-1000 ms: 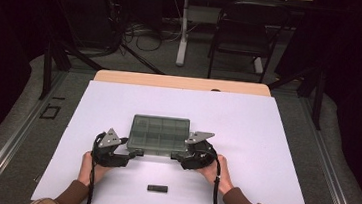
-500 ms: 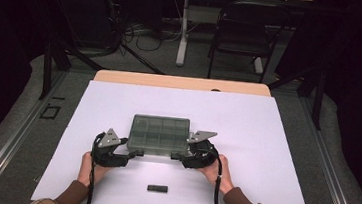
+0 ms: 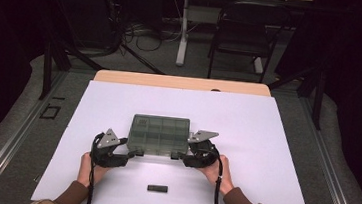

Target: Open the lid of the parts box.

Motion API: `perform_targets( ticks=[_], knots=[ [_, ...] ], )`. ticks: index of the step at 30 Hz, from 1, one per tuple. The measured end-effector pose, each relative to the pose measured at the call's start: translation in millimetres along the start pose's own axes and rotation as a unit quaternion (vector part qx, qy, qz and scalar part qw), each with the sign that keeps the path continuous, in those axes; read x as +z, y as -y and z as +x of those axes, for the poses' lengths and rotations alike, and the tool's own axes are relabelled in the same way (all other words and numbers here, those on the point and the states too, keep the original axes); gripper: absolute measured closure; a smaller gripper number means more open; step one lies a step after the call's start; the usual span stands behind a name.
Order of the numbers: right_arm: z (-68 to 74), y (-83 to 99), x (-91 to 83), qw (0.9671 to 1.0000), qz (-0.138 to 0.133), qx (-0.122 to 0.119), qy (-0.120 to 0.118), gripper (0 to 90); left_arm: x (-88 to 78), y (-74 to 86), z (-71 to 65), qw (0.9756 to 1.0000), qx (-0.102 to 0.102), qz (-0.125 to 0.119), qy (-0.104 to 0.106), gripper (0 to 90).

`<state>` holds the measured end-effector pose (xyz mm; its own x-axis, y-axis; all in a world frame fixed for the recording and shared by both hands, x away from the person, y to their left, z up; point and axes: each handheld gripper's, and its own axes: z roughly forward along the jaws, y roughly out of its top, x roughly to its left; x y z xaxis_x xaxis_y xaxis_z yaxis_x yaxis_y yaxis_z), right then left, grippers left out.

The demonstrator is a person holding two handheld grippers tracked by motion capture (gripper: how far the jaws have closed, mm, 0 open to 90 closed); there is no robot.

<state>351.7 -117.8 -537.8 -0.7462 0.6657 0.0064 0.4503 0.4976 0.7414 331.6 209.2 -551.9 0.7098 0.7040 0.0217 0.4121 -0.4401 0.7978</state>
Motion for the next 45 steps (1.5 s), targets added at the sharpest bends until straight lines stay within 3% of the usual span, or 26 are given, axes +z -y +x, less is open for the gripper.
perform_targets(
  ticks=[7,14,18,26,45],
  knots=[
    [0.8,-0.4,-2.1,1.0,-0.007,0.0,0.002,47.1,-0.1,-0.2,-0.7,1.0,0.001,0.0,-0.005,38.8],
    [1.5,-1.5,-5.5,0.9998,-0.016,0.003,0.006,49.8,-2.7,-1.2,-0.2,0.9999,0.0,-0.005,-0.013,33.8],
    [1.5,-1.1,-6.2,0.9997,-0.022,0.007,0.008,51.8,-5.1,-3.4,-2.1,0.9993,0.001,-0.016,-0.033,33.5],
    [1.4,-2.6,-8.9,0.9995,-0.027,0.007,0.011,54.6,-7.5,-6.2,-5.0,0.9975,0.007,-0.029,-0.064,37.5],
    [-1.9,-3.7,-10.8,0.9992,-0.036,0.013,0.007,56.2,-5.6,-8.4,-9.4,0.9935,0.03,-0.062,-0.091,45.4]
  ],
)
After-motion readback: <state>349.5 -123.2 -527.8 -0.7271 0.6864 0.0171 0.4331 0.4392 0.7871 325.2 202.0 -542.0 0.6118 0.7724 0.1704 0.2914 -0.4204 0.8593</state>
